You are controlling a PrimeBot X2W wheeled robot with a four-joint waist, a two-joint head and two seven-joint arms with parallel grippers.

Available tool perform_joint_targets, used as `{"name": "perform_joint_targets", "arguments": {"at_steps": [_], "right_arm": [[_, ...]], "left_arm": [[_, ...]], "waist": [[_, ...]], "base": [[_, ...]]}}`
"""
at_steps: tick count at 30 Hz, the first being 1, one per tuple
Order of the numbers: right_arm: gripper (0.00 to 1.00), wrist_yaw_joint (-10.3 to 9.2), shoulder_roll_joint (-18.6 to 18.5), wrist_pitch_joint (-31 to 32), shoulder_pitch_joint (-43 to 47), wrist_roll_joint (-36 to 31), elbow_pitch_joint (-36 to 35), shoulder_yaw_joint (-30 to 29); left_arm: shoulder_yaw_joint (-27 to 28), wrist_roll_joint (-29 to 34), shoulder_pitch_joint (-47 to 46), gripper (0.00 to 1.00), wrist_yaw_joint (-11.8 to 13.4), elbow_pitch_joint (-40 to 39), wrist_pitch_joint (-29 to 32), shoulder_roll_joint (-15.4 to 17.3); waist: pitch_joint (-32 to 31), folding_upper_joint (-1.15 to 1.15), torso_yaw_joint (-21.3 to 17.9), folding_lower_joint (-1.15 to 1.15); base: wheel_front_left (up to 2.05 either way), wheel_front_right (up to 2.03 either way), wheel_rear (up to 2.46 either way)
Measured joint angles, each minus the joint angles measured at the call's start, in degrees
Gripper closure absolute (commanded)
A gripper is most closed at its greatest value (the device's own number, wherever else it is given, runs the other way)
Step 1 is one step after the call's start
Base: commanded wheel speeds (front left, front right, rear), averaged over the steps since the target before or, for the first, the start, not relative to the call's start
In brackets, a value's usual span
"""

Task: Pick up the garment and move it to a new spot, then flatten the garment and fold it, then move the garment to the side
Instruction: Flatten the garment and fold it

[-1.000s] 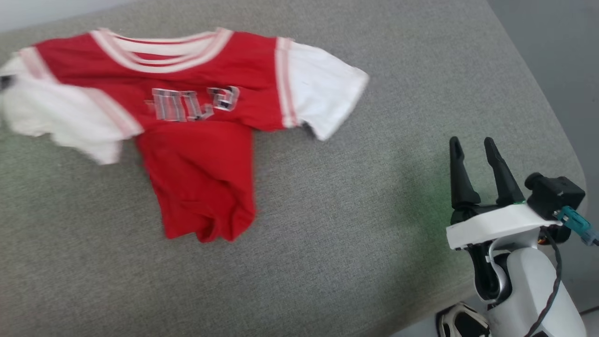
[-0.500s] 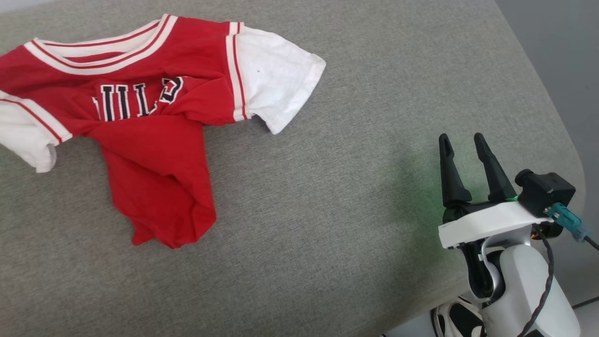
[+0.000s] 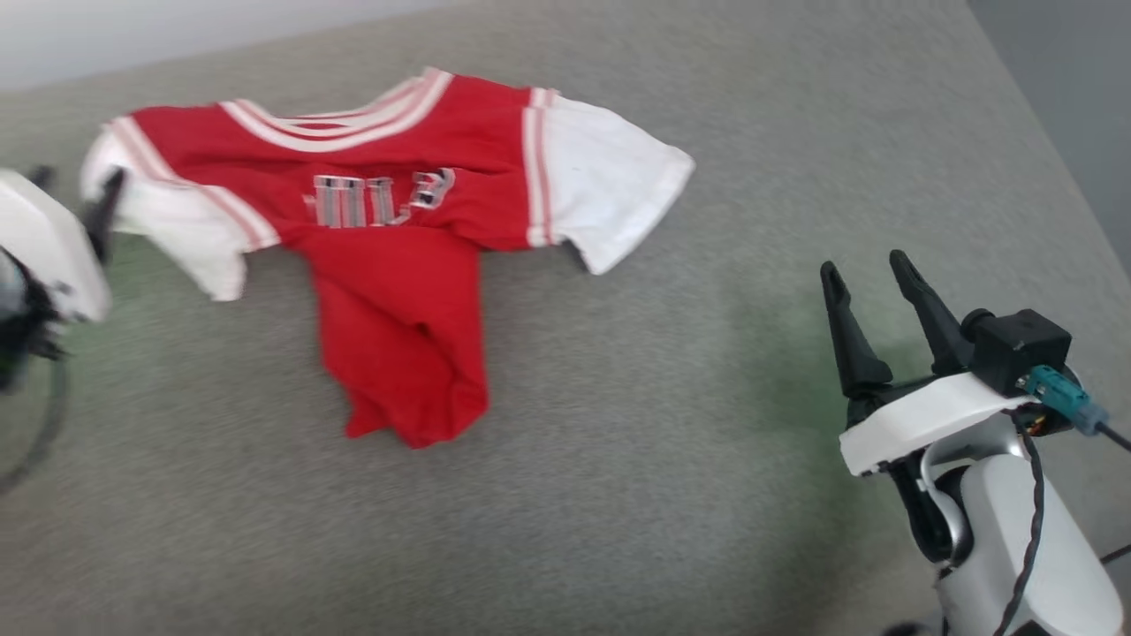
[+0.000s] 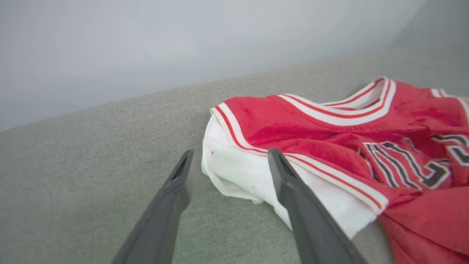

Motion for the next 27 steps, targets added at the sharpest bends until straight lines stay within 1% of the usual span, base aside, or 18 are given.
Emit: {"name": "perform_joint_targets", "arguments": {"at_steps": [1,2,4,6,8,10,13,15,18,20,21,24,27], "right_arm": [[0.00,0.00,-0.49,0.73,0.04,-0.09,-0.12,0.34],[0.00,0.00,-1.60,2.07,0.31,-0.08,-0.45,0.79],[0.00,0.00,-2.75,3.72,0.51,0.04,-0.58,1.27],[0.00,0.00,-4.08,5.21,0.50,0.09,-0.70,1.69],[0.00,0.00,-5.39,6.82,0.35,0.11,-0.77,1.83],[0.00,0.00,-6.78,8.60,-0.19,0.78,-0.67,1.80],[0.00,0.00,-9.23,11.44,-1.38,1.71,-0.15,1.93],[0.00,0.01,-11.16,13.37,-2.87,2.04,0.54,1.89],[0.00,0.01,-14.37,17.02,-5.92,1.87,2.18,3.56],[0.00,0.01,-16.26,20.33,-8.30,2.93,3.86,5.06],[0.00,0.01,-17.36,22.35,-9.50,3.90,4.56,6.43],[0.00,0.02,-21.26,27.97,-13.28,6.91,6.71,8.77],[0.00,0.00,-25.20,33.81,-17.88,9.91,8.64,9.47]], "left_arm": [[0.53,-1.12,1.51,0.00,-0.07,-0.32,-2.52,-1.05],[2.15,-2.89,4.75,0.00,0.15,-0.74,-7.90,-3.77],[2.45,-3.07,8.23,0.00,0.26,-1.49,-12.63,-6.06],[3.00,-3.67,11.76,0.00,1.37,-2.13,-17.50,-8.43],[3.21,-4.07,14.85,0.00,1.98,-2.94,-21.81,-10.33],[4.00,-4.02,17.20,0.00,2.52,-4.10,-24.59,-12.18],[4.85,-1.12,20.51,0.00,3.58,-6.57,-25.84,-13.55],[8.28,0.13,23.14,0.00,4.05,-10.00,-25.87,-14.69],[13.35,7.14,27.11,0.00,5.49,-16.92,-25.94,-15.21],[16.21,11.72,31.26,0.00,6.67,-21.37,-25.94,-16.36],[17.52,13.94,33.19,0.00,6.86,-23.56,-25.93,-17.08],[21.74,19.24,37.12,0.00,8.10,-29.50,-25.95,-19.01],[25.05,22.85,40.22,0.00,8.28,-33.21,-25.94,-20.69]], "waist": [[-0.55,0.00,0.80,0.00],[-1.58,0.00,2.62,0.00],[-2.54,0.00,4.59,0.00],[-3.45,0.00,6.69,0.00],[-4.22,0.00,8.87,0.00],[-4.86,0.00,11.14,0.00],[-5.52,0.00,14.49,0.00],[-5.75,0.00,16.69,0.00],[-5.74,0.00,19.60,0.00],[-5.49,0.00,21.27,0.00],[-5.26,0.00,22.04,0.00],[-4.10,0.00,23.91,0.00],[-2.12,0.00,25.29,0.00]], "base": [[0.00,0.00,0.00],[0.00,0.00,0.00],[0.00,0.00,0.00],[0.00,0.00,0.00],[0.00,0.00,0.00],[0.00,0.00,0.00],[0.00,0.00,0.00],[0.00,0.00,0.00],[0.00,0.00,0.00],[0.00,0.00,0.00],[0.00,0.00,0.00],[0.00,0.00,0.00],[0.00,0.00,0.00]]}}
